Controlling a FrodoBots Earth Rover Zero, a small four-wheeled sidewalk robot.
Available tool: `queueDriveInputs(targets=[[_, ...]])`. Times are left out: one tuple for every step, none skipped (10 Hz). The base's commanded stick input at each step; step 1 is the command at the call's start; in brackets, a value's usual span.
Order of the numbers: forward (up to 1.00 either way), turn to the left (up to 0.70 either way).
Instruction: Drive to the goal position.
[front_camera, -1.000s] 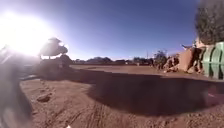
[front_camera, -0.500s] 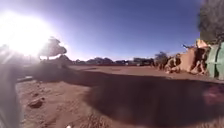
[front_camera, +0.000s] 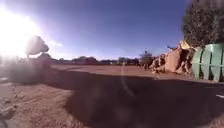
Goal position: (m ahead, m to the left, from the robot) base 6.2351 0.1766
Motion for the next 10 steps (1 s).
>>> queueDriveInputs(targets=[[0.50,-0.04],[0.50,-0.06],[0.50,-0.02],[0.50,0.00],[0.50,0.00],[0.50,0.00],[0.50,0.00],[0.50,0.00],[0.50,0.00],[0.50,0.00]])
